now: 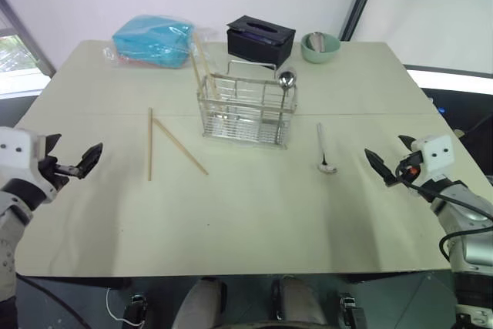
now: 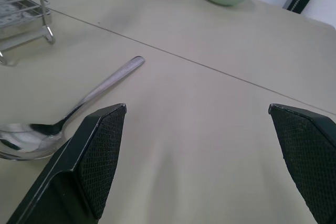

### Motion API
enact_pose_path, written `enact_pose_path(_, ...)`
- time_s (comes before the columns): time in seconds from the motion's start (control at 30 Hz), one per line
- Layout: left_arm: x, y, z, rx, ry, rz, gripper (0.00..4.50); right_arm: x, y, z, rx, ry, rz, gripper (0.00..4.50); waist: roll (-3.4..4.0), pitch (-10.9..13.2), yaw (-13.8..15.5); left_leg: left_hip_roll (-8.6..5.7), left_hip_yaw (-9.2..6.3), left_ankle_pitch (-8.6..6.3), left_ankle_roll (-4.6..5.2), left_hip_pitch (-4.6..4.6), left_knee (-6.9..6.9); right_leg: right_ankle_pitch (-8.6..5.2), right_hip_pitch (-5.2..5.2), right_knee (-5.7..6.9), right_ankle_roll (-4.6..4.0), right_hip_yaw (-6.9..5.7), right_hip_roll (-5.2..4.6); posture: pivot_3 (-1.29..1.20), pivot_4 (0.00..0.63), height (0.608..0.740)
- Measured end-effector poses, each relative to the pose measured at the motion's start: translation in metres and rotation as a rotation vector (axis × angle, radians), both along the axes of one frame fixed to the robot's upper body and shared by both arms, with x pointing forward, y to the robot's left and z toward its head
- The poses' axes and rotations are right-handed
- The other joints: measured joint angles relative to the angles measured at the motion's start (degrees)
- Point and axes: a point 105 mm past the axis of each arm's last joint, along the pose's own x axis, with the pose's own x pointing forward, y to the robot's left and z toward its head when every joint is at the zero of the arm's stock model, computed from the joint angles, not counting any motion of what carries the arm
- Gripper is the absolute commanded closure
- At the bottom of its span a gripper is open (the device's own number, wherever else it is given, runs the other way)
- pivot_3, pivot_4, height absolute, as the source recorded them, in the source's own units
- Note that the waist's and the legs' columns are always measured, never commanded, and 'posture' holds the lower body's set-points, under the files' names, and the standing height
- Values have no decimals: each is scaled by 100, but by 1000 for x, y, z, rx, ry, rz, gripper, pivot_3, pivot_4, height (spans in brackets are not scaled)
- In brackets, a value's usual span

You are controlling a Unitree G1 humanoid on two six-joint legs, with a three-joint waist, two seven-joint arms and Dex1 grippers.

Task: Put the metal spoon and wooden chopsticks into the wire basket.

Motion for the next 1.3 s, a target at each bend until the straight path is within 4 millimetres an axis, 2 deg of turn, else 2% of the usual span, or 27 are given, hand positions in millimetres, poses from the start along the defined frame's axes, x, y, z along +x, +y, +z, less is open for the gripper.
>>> enact_pose_path(0.4,5,-2,6,-24,-1,-5,28,0,-4,1,-2,-7,-21,0,0,0,-5,0,1,0,0,2,0,0,2,0,0,0,2,0,150,657)
enact_pose_path(0.73,12,-12,18,-34,-11,-34,28,11,-1,25,-38,-63,-18,0,-1,-1,0,0,1,0,0,4,2,1,6,0,0,0,2,0,150,657)
enact_pose_path(0.8,15,-23,28,-20,-25,-81,28,17,5,36,-67,-66,11,0,-1,0,-5,0,2,1,0,4,4,2,6,0,-1,0,2,0,150,657)
enact_pose_path(0.97,16,-76,54,-15,-61,-320,28,41,29,72,-120,-69,91,0,-6,-3,-23,2,3,1,0,7,2,3,8,-1,-2,0,5,0,150,657)
enact_pose_path(1.03,15,-97,59,-35,-53,-430,28,52,42,77,-94,-31,97,0,-8,-4,-32,5,1,1,0,5,-1,3,4,-1,-3,0,7,0,150,657)
enact_pose_path(1.17,11,-128,70,-56,-28,-608,28,67,61,73,-24,64,73,0,-10,-5,-21,2,-2,3,-1,-2,-10,3,-5,-2,-4,0,7,0,150,657)
enact_pose_path(1.3,-7,-162,90,-65,36,-890,28,77,85,53,68,235,16,0,-15,-5,-20,-5,-4,4,-3,-6,-13,6,-7,-5,-8,0,5,0,150,657)
